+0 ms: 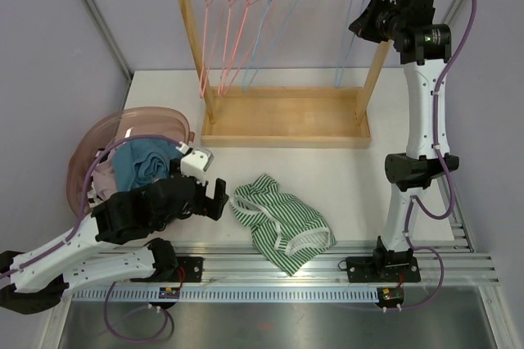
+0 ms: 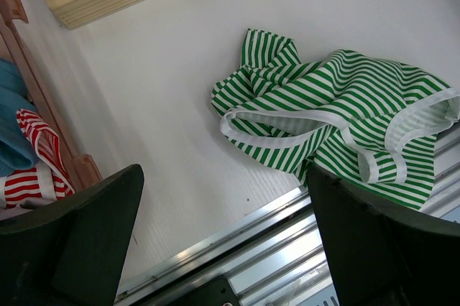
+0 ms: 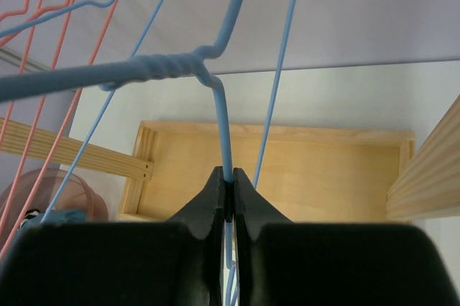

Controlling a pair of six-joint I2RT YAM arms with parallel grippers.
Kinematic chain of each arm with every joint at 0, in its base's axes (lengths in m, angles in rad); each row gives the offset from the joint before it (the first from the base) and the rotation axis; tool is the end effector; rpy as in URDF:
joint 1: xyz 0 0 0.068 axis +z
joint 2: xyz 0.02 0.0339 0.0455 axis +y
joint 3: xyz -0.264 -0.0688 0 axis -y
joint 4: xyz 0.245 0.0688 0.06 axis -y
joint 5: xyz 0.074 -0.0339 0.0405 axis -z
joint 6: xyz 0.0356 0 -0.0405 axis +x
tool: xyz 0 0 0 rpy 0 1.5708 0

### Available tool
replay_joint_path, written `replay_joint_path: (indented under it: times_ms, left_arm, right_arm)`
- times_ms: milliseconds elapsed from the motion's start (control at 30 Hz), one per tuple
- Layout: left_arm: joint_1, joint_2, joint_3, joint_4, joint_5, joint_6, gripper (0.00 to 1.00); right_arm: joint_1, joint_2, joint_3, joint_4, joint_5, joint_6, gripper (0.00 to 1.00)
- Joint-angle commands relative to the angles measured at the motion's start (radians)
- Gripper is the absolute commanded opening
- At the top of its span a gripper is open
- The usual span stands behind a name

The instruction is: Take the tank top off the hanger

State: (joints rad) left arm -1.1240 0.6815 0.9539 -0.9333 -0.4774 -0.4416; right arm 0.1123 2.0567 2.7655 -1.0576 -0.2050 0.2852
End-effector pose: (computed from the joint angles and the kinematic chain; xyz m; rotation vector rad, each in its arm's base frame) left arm 0.0658 -0.0995 0.3387 0.4795 2.1173 -0.3718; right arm 0.3892 0.0512 0.5148 0.0282 1.9392 0.4626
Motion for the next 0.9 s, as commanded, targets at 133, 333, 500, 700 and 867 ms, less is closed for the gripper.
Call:
replay_joint_path:
  times_ms: [133, 333, 500, 700, 867]
  left_arm:
    - [0.0, -0.01, -0.024, 0.074, 0.016, 0.027, 0.99]
    - [0.0, 0.004, -0.026, 0.088, 0.04, 0.018, 0.99]
    - [0.0, 0.004, -0.024, 0.1, 0.06, 0.004, 0.99]
    - [-0.006, 0.036, -0.046, 0.171, 0.089, -0.017, 0.99]
    - [-0.046, 0.121, -0.083, 0.29, 0.103, -0.042, 0.99]
  right_arm:
    - [-0.011, -0.038, -0.029, 0.041, -0.019, -0.004, 0.0]
    - [-0.011, -0.099, -0.096, 0.031, -0.011, -0.032, 0.0]
    - [-0.011, -0.144, -0.142, 0.045, -0.01, -0.043, 0.25]
    - [-0.011, -0.225, -0.188, 0.035, -0.037, -0.055, 0.6]
    - [-0.011, -0.363, -0.325, 0.077, -0.048, -0.066, 0.99]
